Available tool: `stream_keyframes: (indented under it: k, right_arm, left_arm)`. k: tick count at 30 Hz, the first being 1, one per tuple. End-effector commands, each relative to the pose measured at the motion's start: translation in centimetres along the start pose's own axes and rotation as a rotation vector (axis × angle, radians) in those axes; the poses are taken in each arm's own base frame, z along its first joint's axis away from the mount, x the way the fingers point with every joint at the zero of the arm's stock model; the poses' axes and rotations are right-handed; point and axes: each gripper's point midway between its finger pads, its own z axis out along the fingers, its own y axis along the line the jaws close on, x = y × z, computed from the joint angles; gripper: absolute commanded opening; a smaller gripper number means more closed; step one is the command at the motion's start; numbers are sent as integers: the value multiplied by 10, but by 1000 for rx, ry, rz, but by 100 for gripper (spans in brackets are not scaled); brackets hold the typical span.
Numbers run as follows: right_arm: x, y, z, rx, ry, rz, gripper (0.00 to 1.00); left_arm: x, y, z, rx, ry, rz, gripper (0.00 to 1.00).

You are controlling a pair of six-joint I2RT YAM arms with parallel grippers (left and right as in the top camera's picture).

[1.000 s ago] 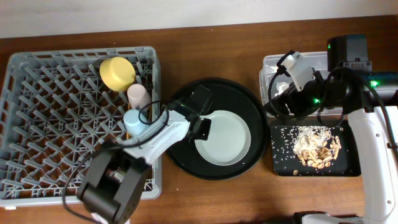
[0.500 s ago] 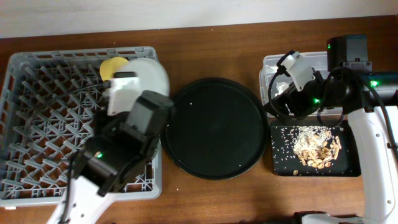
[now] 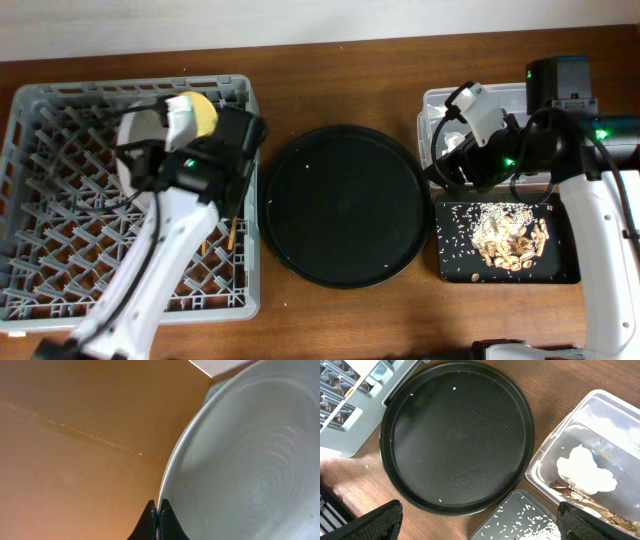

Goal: Sort waste into correct bins and load items into the dishwasher rack
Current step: 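Carry the white plate to the dish rack and stand it upright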

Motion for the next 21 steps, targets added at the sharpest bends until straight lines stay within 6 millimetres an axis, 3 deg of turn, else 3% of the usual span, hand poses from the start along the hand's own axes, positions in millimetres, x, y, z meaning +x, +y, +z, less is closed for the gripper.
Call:
stream_keyframes:
  k: [1, 10, 11, 13, 15, 16, 21]
  right_arm:
    - [-4, -1, -7, 22, -17, -16, 99]
    - [-4, -1, -7, 22, -17, -16, 99]
    - [-4, -1, -7, 22, -17, -16, 99]
    - [-4, -1, -7, 22, -17, -16, 99]
    - [-4, -1, -7, 22, -17, -16, 99]
    - [-4, -1, -7, 22, -17, -16, 99]
    - [-4, -1, -7, 22, -17, -16, 99]
  left_arm:
    - [3, -41, 10, -30, 32, 167, 0]
    - [30, -73, 14, 17, 115, 134, 1]
    - [30, -75, 14, 26, 118, 126, 5]
    - [28, -79, 14, 38, 118, 98, 36]
    - [27, -84, 14, 60, 122, 69, 87]
    - [28, -88, 14, 78, 129, 54, 99]
    - [34, -107, 20, 250, 233, 37, 99]
